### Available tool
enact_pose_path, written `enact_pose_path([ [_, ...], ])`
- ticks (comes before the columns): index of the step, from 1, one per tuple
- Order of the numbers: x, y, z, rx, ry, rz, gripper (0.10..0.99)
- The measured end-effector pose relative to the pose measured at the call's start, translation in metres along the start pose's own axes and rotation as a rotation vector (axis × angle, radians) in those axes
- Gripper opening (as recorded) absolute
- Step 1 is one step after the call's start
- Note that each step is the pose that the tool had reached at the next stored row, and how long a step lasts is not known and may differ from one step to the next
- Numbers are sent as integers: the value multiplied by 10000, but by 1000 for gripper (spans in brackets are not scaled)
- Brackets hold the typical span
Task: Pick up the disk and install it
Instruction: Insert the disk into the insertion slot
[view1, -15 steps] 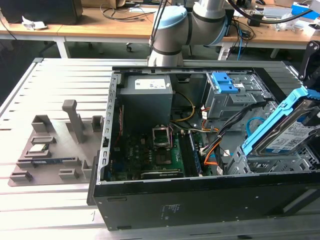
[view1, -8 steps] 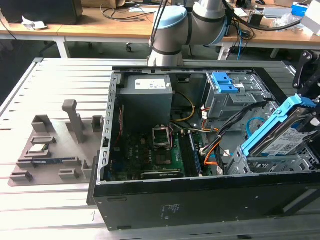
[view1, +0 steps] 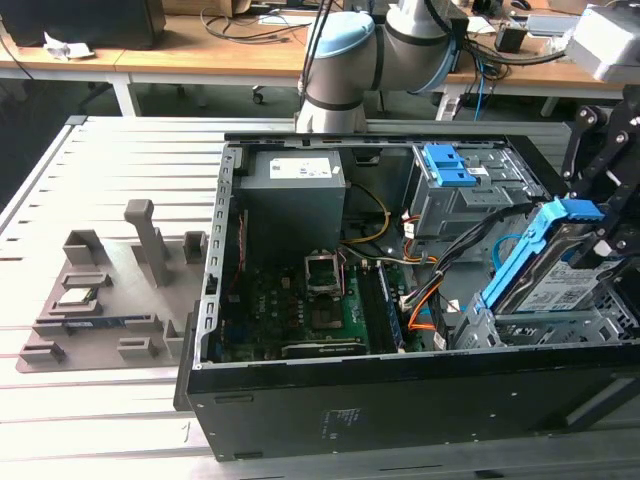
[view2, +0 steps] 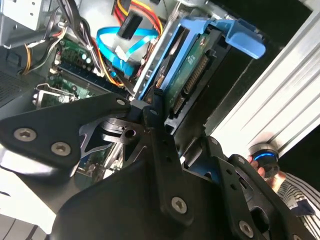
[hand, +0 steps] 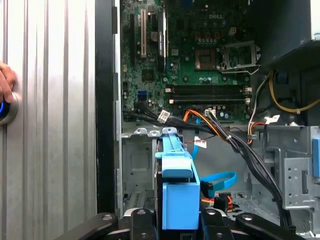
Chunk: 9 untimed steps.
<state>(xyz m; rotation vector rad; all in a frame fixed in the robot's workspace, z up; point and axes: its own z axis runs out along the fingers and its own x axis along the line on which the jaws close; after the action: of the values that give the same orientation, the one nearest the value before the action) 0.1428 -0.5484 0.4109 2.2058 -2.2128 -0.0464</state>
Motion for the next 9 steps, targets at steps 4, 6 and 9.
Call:
enact_pose_path([
  [4,1,92,12,0,0,1,365],
  [6,0,91,32,0,2,0,365],
  [9,1,87,66,-1,1,2,365],
])
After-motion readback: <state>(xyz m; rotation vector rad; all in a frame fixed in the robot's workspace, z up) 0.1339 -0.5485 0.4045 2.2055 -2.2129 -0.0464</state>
